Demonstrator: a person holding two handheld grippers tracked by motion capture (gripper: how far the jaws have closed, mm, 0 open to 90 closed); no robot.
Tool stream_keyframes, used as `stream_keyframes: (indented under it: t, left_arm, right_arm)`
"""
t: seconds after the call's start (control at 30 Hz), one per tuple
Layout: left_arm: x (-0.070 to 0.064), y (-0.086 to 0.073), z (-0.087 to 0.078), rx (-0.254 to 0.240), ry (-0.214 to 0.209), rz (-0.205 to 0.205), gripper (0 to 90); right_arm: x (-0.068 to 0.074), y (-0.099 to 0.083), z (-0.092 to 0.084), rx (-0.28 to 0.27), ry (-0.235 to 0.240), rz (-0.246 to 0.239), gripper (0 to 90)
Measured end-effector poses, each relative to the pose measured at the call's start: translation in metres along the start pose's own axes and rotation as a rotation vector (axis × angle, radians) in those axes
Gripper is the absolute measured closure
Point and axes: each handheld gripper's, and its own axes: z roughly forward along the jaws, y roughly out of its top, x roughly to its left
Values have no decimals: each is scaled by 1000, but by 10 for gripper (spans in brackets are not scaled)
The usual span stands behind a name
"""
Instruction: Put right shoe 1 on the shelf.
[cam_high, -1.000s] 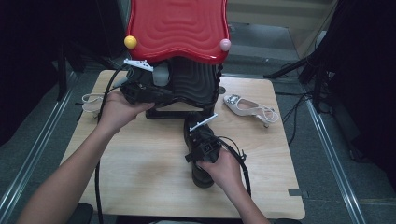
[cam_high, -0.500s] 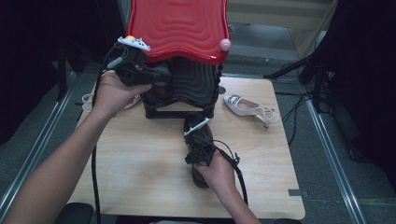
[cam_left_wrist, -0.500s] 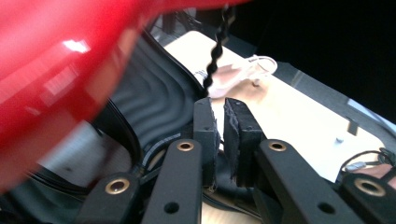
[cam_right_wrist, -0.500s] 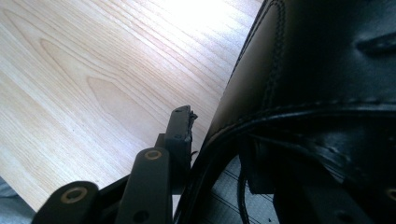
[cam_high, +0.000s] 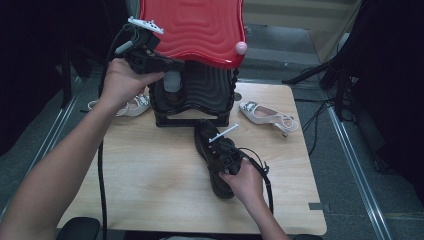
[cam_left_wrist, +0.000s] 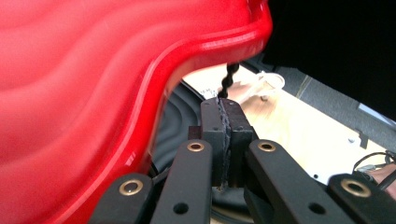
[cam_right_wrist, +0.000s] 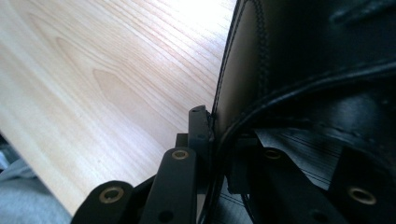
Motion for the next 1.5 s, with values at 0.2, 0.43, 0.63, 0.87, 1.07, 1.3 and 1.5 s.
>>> stream_keyframes:
  t: [0.2,0.43,0.63,0.87,1.07,1.3,1.5]
  left_arm:
    - [4,12,-4,-12,40,11,900]
    - [11,24,-8,-20,73,-3,900]
    - [18,28,-7,-27,120,-15,900]
    - [24,26,-1,4,140,-31,900]
    - [30,25,3,17,144,-52,900]
    - [35,23,5,23,121,-79,900]
    - [35,22,5,27,108,-88,900]
  right_arm:
    - [-16,-6,-15,-21,58,18,866]
    - [-30,-10,-32,-53,85,41,872]
    - [-35,-8,-49,-75,110,52,872]
    - [-36,-10,-63,-88,124,56,872]
    - [-34,-9,-75,-100,141,48,870]
    - [-27,-11,-91,-107,153,31,869]
    - [-23,-10,-112,-125,160,24,869]
